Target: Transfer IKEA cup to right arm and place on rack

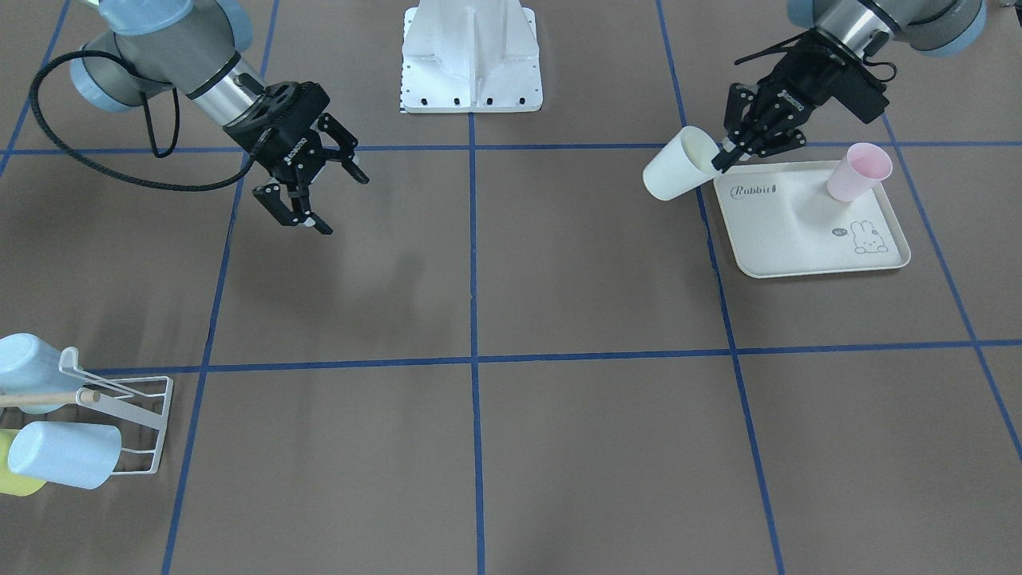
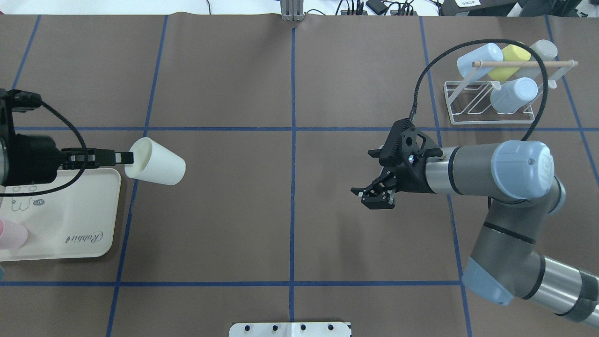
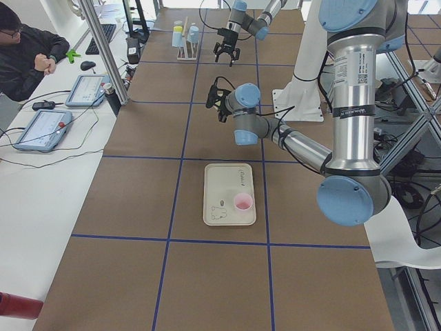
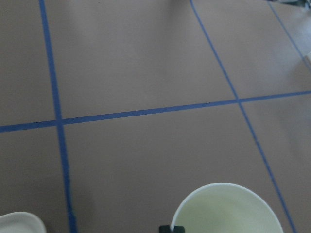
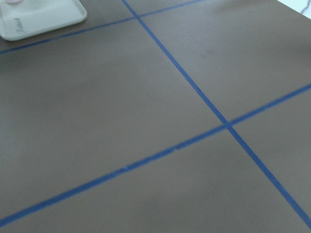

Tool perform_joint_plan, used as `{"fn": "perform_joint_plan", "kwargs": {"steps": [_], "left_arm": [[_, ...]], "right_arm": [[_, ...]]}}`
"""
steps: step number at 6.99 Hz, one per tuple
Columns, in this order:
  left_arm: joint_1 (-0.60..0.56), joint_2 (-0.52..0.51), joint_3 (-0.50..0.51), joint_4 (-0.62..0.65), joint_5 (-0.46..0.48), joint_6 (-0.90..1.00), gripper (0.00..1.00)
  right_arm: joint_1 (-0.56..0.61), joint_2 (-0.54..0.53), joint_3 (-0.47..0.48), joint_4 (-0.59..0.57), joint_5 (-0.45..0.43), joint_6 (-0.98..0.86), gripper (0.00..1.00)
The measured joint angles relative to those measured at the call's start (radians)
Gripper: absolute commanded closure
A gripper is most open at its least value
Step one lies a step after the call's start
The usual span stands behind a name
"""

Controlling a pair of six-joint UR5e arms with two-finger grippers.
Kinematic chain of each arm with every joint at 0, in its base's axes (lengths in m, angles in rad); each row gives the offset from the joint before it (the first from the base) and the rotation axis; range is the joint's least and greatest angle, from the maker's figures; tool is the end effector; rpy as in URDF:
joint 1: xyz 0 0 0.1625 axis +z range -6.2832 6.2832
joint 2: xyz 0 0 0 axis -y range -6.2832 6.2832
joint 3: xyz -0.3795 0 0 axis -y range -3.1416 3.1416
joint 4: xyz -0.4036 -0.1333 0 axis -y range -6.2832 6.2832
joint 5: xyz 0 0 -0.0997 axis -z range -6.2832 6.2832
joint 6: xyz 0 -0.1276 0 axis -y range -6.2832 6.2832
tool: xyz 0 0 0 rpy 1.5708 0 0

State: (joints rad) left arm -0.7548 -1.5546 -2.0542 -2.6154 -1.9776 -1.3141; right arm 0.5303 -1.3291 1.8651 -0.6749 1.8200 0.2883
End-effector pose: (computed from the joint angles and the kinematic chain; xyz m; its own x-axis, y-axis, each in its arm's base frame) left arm 0.2908 -0.3872 0.2676 0.1282 0.1995 -0.9715 0.3194 0.9191 0.2309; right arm -0.4437 -0.3782 0.2432 0.3019 -0.9000 0.3143 0.0350 0.3400 0.9398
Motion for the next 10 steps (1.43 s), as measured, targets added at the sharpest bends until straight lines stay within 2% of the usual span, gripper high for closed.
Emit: {"fn": "perform_joint_plan", "kwargs": {"steps": [1,3,5,10], "left_arm": [[0.012,-0.061,0.0,-0.009,-0.006,-0.083,1.0],[0.076,-0.141,0.007,-0.033,0.011,-0.196,1.0],[0.16,-0.202,0.039,-0.036,0.076,-0.24,1.0],[0.25,-0.237,0.064,-0.037,0.121,-0.242,1.0]], "right_arm": [[-0.049,0.045,-0.021,0.036,-0.034,0.019,0.01],[-0.15,0.121,-0.042,0.053,-0.16,0.026,0.01],[-0.206,0.156,-0.048,0.067,-0.228,0.018,0.01],[-0.24,0.162,-0.094,0.276,-0.246,0.01,0.01]]}}
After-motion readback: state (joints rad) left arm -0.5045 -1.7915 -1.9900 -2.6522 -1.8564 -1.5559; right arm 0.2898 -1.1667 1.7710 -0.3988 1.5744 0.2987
